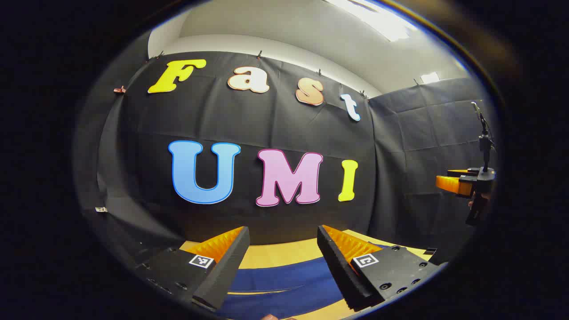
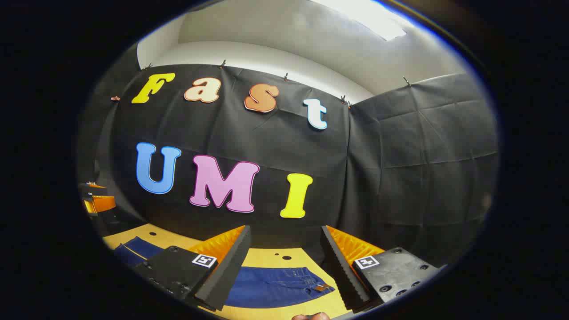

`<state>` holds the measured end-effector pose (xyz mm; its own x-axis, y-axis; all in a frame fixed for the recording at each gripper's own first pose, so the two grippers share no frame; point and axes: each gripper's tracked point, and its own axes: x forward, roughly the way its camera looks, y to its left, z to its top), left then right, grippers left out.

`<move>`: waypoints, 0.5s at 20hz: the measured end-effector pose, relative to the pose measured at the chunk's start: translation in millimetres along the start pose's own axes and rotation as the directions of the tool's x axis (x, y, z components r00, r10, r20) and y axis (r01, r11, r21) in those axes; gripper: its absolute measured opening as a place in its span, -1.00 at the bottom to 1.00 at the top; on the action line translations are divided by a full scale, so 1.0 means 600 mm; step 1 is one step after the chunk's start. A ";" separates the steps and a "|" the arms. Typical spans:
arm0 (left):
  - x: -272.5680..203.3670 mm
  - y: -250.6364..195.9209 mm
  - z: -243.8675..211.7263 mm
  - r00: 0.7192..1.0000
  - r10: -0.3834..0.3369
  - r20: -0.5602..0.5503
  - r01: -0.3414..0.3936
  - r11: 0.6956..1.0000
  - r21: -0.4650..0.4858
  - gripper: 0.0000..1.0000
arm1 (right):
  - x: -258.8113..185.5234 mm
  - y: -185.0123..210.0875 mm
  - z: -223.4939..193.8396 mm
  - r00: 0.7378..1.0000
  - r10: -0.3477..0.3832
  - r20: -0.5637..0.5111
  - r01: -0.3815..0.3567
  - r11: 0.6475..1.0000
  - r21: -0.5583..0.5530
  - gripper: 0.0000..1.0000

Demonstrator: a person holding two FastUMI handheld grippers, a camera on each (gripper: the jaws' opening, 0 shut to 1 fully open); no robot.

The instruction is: Grasp the waist and the cuffs of the jeans and fold them to make the two legs overlap; first hold the waist and fold one-third of the jeans toward the cuffs, then hold the cuffs and fold the remaining one-third in the same direction to finish folding.

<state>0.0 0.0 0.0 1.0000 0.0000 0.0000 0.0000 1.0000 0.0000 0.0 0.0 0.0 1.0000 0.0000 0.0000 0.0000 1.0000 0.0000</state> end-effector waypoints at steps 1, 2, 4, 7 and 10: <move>-0.003 0.005 -0.005 1.000 0.010 -0.003 -0.010 1.000 0.008 0.94 | 0.002 0.004 -0.007 1.000 0.003 -0.008 -0.003 1.000 0.010 0.92; -0.007 0.010 -0.007 1.000 0.019 -0.007 -0.019 1.000 0.015 0.94 | 0.006 0.007 -0.012 1.000 0.005 -0.018 -0.005 1.000 0.018 0.92; -0.015 0.019 -0.011 0.999 0.028 -0.015 -0.028 1.000 0.015 0.95 | 0.014 0.010 -0.019 1.000 0.010 -0.030 -0.009 1.000 0.023 0.89; -0.019 0.040 -0.026 0.998 0.053 -0.042 -0.053 0.999 -0.010 0.96 | 0.016 0.011 -0.021 0.999 0.013 -0.041 -0.013 1.000 0.006 0.89; -0.020 0.059 -0.026 0.995 0.090 -0.046 -0.092 0.995 -0.029 0.94 | 0.019 0.008 -0.017 0.999 0.014 -0.035 -0.014 1.000 -0.001 0.92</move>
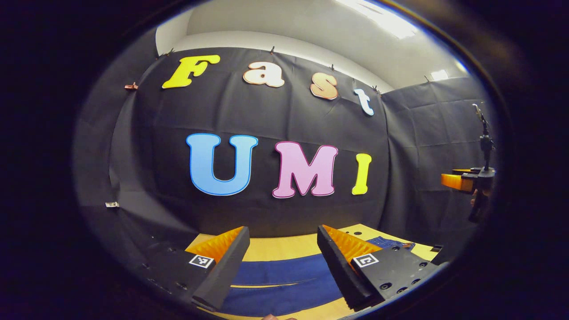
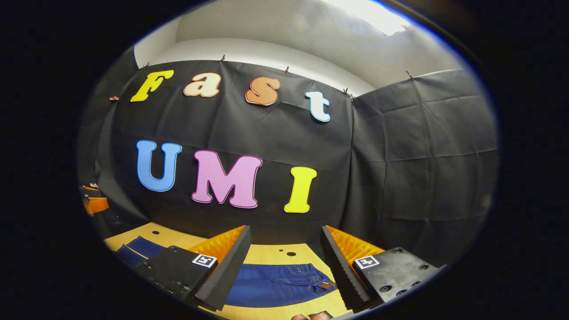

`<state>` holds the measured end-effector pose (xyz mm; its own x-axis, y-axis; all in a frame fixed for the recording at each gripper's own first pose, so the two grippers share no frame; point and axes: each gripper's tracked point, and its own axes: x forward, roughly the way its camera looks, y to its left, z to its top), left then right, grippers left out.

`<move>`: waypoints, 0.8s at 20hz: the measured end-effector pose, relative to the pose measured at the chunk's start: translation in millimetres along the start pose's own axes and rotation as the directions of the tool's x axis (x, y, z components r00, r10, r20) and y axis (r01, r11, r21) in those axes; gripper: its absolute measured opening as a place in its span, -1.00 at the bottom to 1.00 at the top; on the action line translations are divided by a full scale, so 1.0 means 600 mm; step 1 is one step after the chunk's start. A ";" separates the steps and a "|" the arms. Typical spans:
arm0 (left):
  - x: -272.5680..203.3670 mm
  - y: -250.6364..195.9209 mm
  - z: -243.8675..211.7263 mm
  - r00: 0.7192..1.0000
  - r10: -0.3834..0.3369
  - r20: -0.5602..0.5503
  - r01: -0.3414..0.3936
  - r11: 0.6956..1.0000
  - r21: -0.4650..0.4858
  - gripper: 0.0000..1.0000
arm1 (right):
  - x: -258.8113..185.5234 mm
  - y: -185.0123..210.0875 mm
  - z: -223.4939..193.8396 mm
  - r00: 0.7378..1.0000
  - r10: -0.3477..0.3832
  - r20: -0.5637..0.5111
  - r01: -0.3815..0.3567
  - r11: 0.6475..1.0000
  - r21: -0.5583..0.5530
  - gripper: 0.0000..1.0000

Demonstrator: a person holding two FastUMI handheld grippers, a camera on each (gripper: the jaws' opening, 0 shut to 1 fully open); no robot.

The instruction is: Grasp the waist and the cuffs of the jeans and fold them to make the two legs overlap; first hold the waist and fold one-third of the jeans toward the cuffs, then hold the cuffs and fold the remaining one-third in the same direction to finish folding.

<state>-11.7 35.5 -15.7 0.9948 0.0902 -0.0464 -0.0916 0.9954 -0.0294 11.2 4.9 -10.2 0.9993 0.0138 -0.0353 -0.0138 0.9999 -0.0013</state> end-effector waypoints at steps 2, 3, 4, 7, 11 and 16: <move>-0.001 0.002 -0.002 1.000 0.006 -0.003 -0.006 1.000 -0.001 0.95 | 0.000 -0.002 -0.004 1.000 0.001 -0.003 -0.001 1.000 -0.002 0.89; -0.001 0.000 -0.006 1.000 0.003 -0.005 -0.003 1.000 0.005 0.96 | 0.000 -0.003 -0.006 1.000 0.003 -0.008 -0.003 1.000 -0.007 0.89; -0.001 -0.002 -0.007 1.000 -0.003 -0.006 0.003 1.000 0.015 0.96 | 0.000 -0.004 -0.009 1.000 0.005 -0.012 -0.005 1.000 -0.015 0.92; 0.000 -0.005 -0.030 0.998 -0.050 -0.026 0.051 0.998 0.043 0.95 | 0.005 -0.005 -0.016 1.000 0.018 -0.016 -0.019 0.998 -0.066 0.89; 0.015 0.013 -0.106 0.986 -0.105 -0.131 0.125 0.980 0.156 0.94 | 0.022 -0.019 -0.096 0.991 0.047 -0.125 -0.080 0.957 -0.279 0.92; 0.001 0.042 -0.259 0.910 -0.206 -0.360 0.326 0.891 0.314 0.96 | 0.036 -0.006 -0.226 0.947 0.161 -0.277 -0.286 0.815 -0.503 0.93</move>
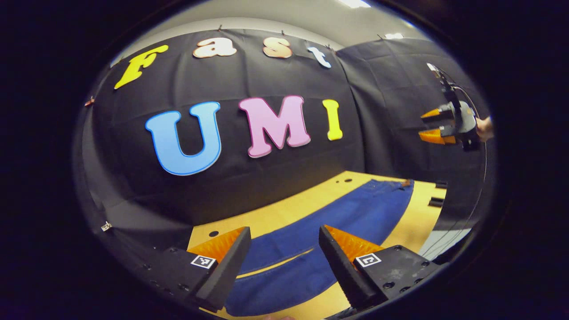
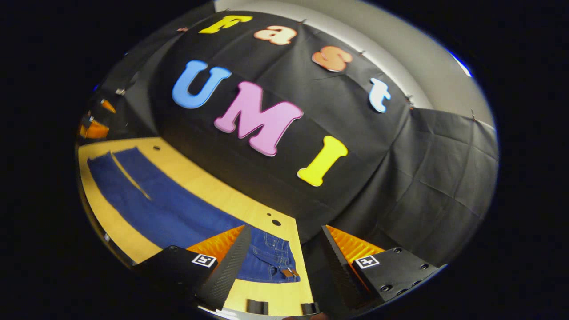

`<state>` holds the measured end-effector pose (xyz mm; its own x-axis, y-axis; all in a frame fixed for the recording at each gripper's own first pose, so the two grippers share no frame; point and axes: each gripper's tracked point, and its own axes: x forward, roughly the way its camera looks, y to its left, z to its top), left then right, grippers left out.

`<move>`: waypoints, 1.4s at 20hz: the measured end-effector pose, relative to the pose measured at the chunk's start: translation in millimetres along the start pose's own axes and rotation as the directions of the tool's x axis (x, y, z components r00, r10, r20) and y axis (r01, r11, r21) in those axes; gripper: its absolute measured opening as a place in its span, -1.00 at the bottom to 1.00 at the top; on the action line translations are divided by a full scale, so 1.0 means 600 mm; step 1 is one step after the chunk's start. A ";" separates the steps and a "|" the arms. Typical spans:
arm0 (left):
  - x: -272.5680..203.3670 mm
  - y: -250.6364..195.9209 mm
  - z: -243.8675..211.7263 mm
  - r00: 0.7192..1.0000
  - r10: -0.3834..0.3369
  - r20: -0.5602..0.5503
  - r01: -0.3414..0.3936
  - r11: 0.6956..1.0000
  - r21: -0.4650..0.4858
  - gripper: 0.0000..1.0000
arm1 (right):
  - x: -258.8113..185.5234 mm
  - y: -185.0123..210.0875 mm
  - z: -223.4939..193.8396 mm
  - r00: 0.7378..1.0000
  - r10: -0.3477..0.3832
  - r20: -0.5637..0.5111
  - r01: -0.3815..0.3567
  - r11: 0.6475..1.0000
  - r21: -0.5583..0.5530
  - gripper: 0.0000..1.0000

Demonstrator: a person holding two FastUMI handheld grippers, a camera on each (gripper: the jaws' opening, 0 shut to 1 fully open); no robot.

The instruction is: Grasp the waist and the cuffs of the jeans and fold them to make the two legs overlap; first hold the waist and fold one-third of the jeans toward the cuffs, then hold the cuffs and fold the remaining one-third in the same direction to finish folding.

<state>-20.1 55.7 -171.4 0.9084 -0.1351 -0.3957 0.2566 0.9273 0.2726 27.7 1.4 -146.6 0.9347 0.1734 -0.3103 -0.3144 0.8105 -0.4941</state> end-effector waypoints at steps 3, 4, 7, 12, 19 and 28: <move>-0.001 0.003 -0.089 0.986 -0.106 -0.131 0.133 0.966 0.220 0.96 | 0.039 0.042 -0.083 0.991 0.120 -0.058 -0.130 0.967 -0.217 0.92; 0.004 0.004 -0.115 0.975 -0.137 -0.177 0.184 0.941 0.284 0.96 | 0.050 0.060 -0.116 0.982 0.164 -0.091 -0.183 0.946 -0.267 0.92; 0.006 0.024 -0.193 0.935 -0.170 -0.313 0.293 0.866 0.405 0.96 | 0.096 0.095 -0.211 0.939 0.276 -0.203 -0.338 0.842 -0.421 0.93; -0.008 0.050 -0.315 0.824 -0.202 -0.529 0.477 0.751 0.457 0.96 | 0.140 0.126 -0.316 0.859 0.411 -0.304 -0.511 0.671 -0.537 0.94; -0.022 0.099 -0.454 0.634 -0.185 -0.750 0.653 0.649 0.392 0.96 | 0.179 0.108 -0.458 0.768 0.466 -0.438 -0.638 0.505 -0.581 0.94; -0.010 0.104 -0.469 0.569 -0.215 -0.793 0.738 0.559 0.378 0.89 | 0.197 0.073 -0.562 0.714 0.426 -0.555 -0.698 0.364 -0.617 0.94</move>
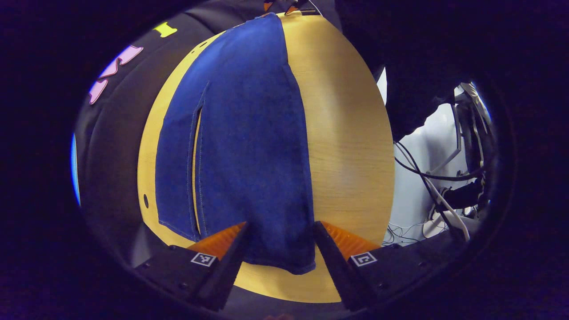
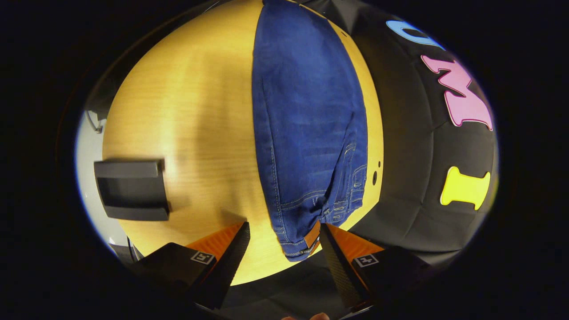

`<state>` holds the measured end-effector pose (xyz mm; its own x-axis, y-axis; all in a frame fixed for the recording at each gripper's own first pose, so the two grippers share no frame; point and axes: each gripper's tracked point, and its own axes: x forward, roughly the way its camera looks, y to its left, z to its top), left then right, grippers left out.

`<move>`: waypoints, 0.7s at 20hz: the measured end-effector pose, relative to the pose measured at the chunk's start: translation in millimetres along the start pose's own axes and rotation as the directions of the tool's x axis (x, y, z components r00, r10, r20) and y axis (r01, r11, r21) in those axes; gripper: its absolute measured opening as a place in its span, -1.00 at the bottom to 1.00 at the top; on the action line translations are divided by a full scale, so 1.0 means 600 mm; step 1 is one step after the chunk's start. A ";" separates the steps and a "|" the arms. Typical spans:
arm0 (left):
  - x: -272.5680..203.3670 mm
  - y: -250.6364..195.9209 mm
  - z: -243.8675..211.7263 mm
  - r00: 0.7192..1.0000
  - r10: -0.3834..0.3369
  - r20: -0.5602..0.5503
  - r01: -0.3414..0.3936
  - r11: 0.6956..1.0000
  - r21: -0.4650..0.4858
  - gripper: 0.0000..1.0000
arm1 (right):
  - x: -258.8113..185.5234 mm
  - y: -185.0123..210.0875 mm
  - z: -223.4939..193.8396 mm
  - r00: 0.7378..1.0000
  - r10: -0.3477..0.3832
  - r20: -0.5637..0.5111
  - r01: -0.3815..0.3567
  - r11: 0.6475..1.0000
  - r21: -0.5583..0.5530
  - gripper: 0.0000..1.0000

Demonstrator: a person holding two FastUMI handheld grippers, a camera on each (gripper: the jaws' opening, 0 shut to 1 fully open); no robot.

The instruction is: Grasp the waist and the cuffs of the jeans and fold them to make the two legs overlap; first hold the waist and fold one-third of the jeans toward the cuffs, then hold the cuffs and fold the remaining one-third in the same direction to finish folding.

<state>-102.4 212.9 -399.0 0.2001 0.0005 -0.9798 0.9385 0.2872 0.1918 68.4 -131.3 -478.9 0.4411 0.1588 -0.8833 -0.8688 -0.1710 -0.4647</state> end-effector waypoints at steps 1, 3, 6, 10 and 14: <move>0.004 0.004 0.003 1.000 -0.004 -0.002 0.004 1.000 0.005 0.87 | 0.007 -0.011 0.001 1.000 -0.010 0.004 0.011 1.000 -0.024 0.94; 0.010 0.014 0.008 1.000 -0.005 -0.002 0.005 1.000 0.028 0.86 | 0.023 -0.027 0.006 1.000 -0.016 0.009 0.016 0.999 -0.034 0.91; 0.012 0.006 0.006 0.997 -0.078 -0.028 0.077 0.997 -0.032 0.78 | 0.049 -0.004 0.007 0.997 0.063 -0.037 -0.062 0.998 0.021 0.42; 0.016 0.029 0.014 0.999 -0.038 -0.035 0.037 0.998 -0.042 -0.49 | 0.046 0.006 0.017 0.996 0.067 -0.064 -0.064 0.997 0.034 -0.78; 0.017 0.039 0.010 0.999 -0.044 -0.008 0.042 0.990 -0.134 -0.85 | 0.040 -0.011 0.011 0.993 0.096 -0.074 -0.080 0.977 0.199 -0.85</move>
<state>-76.6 213.7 -404.0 0.1569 -0.0047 -0.9876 0.8997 0.4131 0.1410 83.0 -119.7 -496.4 0.3712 0.0693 -0.9260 -0.9285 0.0141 -0.3711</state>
